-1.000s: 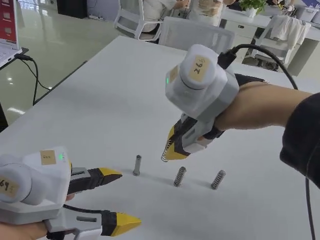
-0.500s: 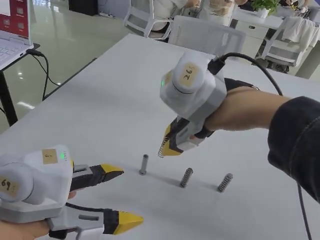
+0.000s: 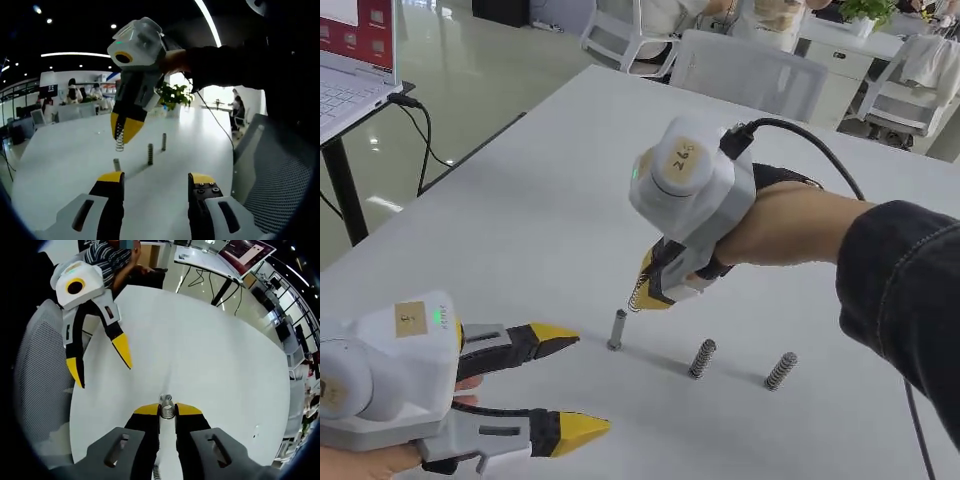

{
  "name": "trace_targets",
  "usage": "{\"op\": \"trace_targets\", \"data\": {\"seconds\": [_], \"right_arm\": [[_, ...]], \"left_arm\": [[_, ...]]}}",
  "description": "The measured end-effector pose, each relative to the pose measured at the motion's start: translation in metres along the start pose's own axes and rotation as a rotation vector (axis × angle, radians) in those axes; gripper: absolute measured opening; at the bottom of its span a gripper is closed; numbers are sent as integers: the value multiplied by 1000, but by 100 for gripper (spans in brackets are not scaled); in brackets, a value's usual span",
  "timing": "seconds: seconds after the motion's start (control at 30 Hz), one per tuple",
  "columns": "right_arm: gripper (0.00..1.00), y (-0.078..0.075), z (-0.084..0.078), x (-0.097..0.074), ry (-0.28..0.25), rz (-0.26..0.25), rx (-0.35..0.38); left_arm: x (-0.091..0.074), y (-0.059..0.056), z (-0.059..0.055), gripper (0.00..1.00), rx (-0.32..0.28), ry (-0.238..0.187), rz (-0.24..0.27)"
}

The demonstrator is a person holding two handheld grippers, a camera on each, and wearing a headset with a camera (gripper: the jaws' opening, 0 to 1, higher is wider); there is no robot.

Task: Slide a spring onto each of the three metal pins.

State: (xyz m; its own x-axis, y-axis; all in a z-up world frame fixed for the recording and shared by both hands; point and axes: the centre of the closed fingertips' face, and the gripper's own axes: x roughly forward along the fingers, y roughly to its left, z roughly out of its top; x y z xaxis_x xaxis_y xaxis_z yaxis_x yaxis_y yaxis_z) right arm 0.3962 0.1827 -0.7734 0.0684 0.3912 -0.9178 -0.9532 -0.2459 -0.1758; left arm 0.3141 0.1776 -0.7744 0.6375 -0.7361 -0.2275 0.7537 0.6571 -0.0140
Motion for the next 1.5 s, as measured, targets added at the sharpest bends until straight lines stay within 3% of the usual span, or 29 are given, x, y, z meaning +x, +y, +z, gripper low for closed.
{"op": "trace_targets", "data": {"seconds": [0.17,0.27,0.6,1.13,1.5], "right_arm": [[8,-1,0,5,5,4,1],[8,-1,-1,8,10,9,-2],[8,-3,-1,13,16,17,-12],[8,-1,-1,17,19,32,-10],[8,-3,-5,30,36,52,2]], "left_arm": [[-1,3,-3,47,8,13,10],[-1,4,-3,56,12,9,17],[0,8,-5,62,40,26,27],[-1,11,-8,62,30,32,30],[-3,13,-9,63,24,34,40]]}}
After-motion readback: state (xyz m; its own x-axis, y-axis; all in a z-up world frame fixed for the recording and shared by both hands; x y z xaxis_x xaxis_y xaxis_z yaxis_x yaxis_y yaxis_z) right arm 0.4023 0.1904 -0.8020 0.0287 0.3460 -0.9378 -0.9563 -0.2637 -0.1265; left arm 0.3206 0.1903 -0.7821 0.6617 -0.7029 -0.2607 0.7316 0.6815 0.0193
